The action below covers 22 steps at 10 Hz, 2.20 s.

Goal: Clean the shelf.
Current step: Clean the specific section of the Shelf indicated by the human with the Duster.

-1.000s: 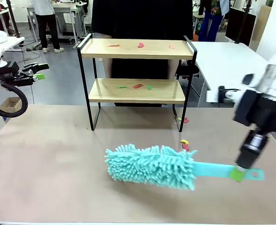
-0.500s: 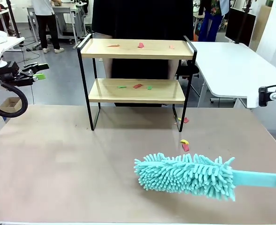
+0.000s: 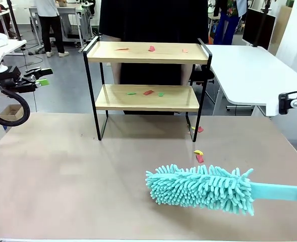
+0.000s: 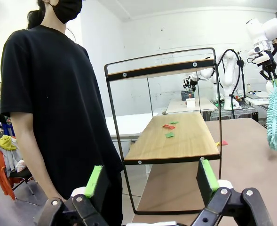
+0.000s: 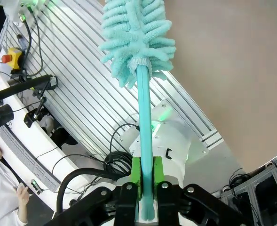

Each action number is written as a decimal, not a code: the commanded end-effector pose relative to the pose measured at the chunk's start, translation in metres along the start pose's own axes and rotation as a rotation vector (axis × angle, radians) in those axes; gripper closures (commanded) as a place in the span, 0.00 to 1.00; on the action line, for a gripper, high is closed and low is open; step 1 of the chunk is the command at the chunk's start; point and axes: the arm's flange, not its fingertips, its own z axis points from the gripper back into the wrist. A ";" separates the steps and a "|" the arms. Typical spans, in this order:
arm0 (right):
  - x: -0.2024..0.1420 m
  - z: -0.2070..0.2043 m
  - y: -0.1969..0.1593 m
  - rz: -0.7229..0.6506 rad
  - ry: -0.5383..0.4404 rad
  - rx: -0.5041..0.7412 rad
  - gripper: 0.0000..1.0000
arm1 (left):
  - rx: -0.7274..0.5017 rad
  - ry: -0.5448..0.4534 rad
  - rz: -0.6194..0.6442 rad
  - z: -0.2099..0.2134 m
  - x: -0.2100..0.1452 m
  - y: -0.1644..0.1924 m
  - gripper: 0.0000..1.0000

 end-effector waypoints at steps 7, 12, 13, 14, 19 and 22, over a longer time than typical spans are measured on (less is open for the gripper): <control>0.000 0.000 0.002 0.008 -0.002 0.011 0.87 | 0.002 -0.003 -0.009 0.000 0.003 -0.002 0.00; 0.000 0.000 0.002 0.008 -0.002 0.011 0.87 | 0.002 -0.003 -0.009 0.000 0.003 -0.002 0.00; 0.000 0.000 0.002 0.008 -0.002 0.011 0.87 | 0.002 -0.003 -0.009 0.000 0.003 -0.002 0.00; 0.000 0.000 0.002 0.008 -0.002 0.011 0.87 | 0.002 -0.003 -0.009 0.000 0.003 -0.002 0.00; 0.000 0.000 0.002 0.008 -0.002 0.011 0.87 | 0.002 -0.003 -0.009 0.000 0.003 -0.002 0.00; 0.000 0.000 0.002 0.008 -0.002 0.011 0.87 | 0.002 -0.003 -0.009 0.000 0.003 -0.002 0.00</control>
